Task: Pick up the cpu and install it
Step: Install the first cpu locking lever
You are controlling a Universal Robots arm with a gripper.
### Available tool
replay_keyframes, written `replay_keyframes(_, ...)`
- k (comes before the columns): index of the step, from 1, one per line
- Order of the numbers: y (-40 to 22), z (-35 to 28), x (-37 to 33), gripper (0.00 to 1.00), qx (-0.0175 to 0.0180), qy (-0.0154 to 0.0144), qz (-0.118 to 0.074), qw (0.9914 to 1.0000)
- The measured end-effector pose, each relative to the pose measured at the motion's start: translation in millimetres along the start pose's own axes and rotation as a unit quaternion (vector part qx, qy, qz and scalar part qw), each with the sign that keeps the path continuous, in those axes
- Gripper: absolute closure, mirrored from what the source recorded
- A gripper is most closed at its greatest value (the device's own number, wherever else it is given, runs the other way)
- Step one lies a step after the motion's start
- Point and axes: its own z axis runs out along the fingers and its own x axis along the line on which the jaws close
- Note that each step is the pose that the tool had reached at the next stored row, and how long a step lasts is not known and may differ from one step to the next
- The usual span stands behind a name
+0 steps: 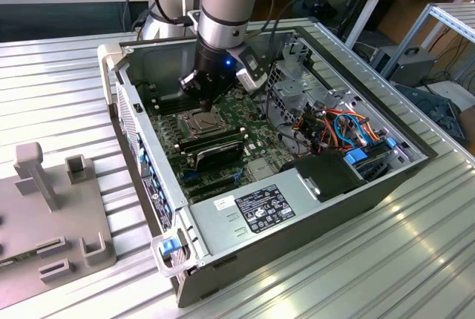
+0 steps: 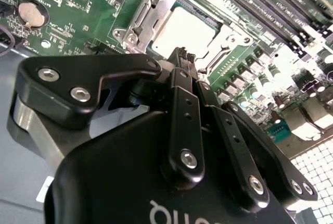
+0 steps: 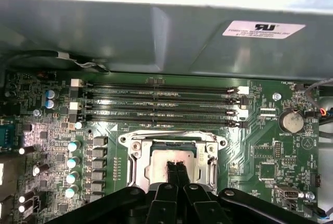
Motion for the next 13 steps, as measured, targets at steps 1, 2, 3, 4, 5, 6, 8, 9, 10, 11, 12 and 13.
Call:
replay_keyframes(1,-0.8,-0.2,0.0,0.89,0.0,0.0,0.0,1.0)
replay_keyframes(2,-1.9,-0.9,0.1,0.89,0.0,0.0,0.0,1.0)
replay_keyframes(3,-2.2,-1.4,0.1,0.89,0.0001,0.0001,0.0,1.0)
replay_keyframes(4,-2.3,-1.6,0.1,0.89,0.0001,0.0,0.0,1.0)
replay_keyframes(5,-2.4,-2.7,0.0,0.89,0.0,0.0,0.0,1.0)
replay_keyframes(6,-2.4,-3.6,0.0,0.89,-0.0001,0.0,0.0,1.0)
replay_keyframes(8,-2.4,-3.7,0.0,0.89,-0.0003,-0.0001,0.0,1.0)
replay_keyframes(9,-2.4,-3.7,0.0,0.89,-0.0003,-0.0001,0.0,1.0)
replay_keyframes(10,-2.5,-3.8,0.0,0.89,-0.0005,0.0,0.0,1.0)
replay_keyframes(11,-2.5,-3.8,0.0,0.89,-0.0008,0.0,0.0,1.0)
replay_keyframes(12,-2.5,-3.8,0.0,0.89,-0.0009,0.0,0.0,1.0)
replay_keyframes(13,-2.5,-3.8,0.0,0.89,-0.0009,0.0,0.0,1.0)
